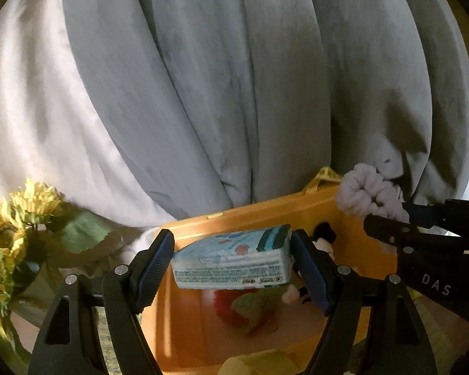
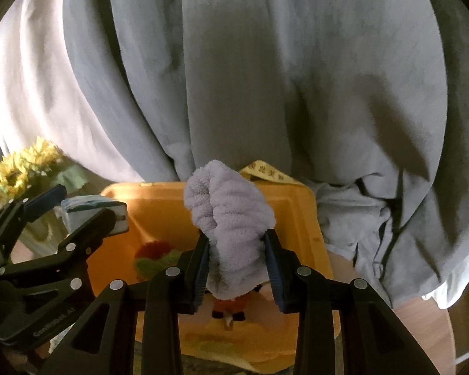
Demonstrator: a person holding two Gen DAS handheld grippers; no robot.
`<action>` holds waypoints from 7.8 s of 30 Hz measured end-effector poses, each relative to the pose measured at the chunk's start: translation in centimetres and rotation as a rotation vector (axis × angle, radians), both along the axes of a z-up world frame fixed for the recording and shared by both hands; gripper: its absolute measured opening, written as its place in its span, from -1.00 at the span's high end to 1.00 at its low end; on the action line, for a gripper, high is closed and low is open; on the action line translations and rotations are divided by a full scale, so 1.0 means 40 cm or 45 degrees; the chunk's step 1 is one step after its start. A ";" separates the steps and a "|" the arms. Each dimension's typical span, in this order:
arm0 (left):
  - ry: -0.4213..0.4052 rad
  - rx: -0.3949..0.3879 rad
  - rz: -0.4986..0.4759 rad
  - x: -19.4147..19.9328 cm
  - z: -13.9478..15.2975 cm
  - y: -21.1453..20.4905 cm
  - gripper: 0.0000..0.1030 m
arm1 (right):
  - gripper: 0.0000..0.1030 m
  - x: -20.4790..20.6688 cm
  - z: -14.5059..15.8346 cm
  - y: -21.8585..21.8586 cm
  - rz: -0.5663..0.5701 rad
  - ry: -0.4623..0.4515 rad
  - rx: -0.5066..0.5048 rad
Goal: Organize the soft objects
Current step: 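Carry the lavender wristband with the right gripper over the crate and release it, then withdraw the right gripper from the crate back toward the remaining toys, then move the left gripper to the pink sponge while the right gripper approaches the picture book, then close the left gripper on the pink sponge while the right gripper pinches the book edge, then lift the pink sponge with the left gripper while the right gripper lifts the picture book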
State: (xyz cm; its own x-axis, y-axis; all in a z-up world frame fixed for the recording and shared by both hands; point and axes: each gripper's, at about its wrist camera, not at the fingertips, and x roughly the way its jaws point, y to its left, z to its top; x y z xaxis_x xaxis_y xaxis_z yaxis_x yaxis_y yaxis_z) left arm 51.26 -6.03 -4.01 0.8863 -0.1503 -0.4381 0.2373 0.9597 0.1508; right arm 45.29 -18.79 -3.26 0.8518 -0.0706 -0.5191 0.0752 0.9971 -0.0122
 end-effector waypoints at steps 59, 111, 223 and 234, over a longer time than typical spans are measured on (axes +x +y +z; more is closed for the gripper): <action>-0.128 -0.071 -0.090 -0.392 0.124 0.026 -0.69 | -0.31 -0.379 0.093 0.025 -0.176 -0.127 -0.046; 0.131 0.039 -0.634 -0.471 -0.133 0.032 -0.68 | -0.50 -0.687 -0.238 0.139 -0.772 0.102 0.225; 0.323 0.100 -0.666 -0.439 -0.283 -0.027 0.22 | 0.91 -0.666 -0.377 0.117 -0.715 0.205 0.310; 0.275 0.024 -0.592 -0.464 -0.213 -0.004 0.22 | 0.92 -0.677 -0.267 0.131 -0.601 0.064 0.192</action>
State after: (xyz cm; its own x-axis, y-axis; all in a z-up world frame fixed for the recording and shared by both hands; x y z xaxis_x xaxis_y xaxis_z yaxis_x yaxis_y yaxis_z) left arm 32.70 -6.19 -12.54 0.6166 -0.4977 -0.6100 0.6664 0.7425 0.0677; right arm 18.22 -13.55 -13.93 0.7188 -0.3636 -0.5926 0.5220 0.8452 0.1145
